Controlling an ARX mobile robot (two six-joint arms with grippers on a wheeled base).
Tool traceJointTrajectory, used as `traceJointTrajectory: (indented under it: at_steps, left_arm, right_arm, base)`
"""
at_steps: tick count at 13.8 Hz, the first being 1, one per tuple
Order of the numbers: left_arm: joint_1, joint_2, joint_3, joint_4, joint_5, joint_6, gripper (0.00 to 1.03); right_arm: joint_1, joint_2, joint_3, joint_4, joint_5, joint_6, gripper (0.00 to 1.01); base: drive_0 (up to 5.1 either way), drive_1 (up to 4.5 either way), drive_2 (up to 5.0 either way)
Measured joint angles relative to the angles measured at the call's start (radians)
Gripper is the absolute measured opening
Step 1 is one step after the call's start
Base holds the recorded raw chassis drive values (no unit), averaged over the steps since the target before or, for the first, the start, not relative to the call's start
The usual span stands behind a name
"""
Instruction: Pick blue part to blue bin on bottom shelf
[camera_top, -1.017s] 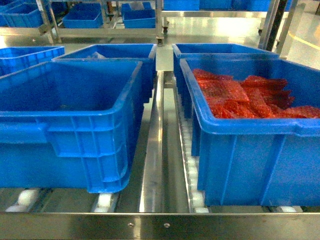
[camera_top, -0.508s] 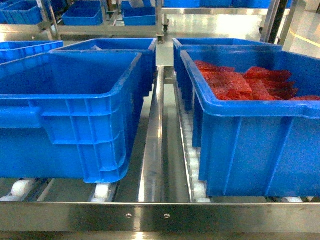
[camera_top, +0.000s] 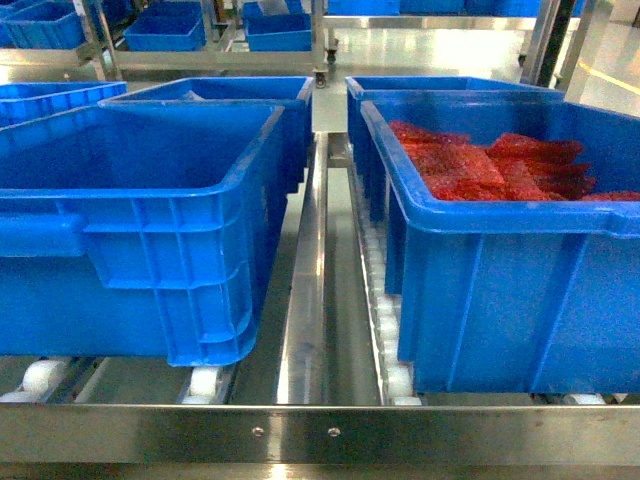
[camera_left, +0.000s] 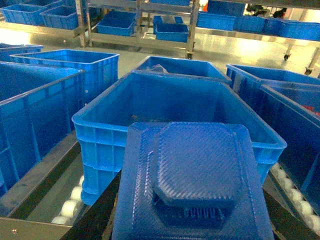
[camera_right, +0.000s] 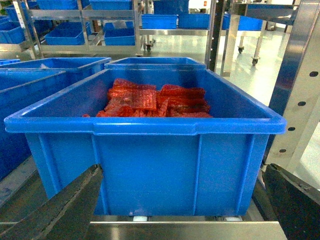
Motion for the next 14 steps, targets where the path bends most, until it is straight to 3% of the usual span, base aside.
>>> traceJointTrajectory:
  at_steps: [3, 14]
  left_arm:
    - [0.0, 0.0, 0.0, 0.0, 0.0, 0.0, 0.43]
    - [0.0, 0.003, 0.0, 0.0, 0.001, 0.0, 0.43]
  right_arm:
    - [0.0, 0.0, 0.0, 0.0, 0.0, 0.0, 0.98]
    - [0.0, 0.0, 0.0, 0.0, 0.0, 0.0, 0.98]
  base:
    - [0.0, 0.9, -0.9]
    - [0.0, 4.29, -4.3]
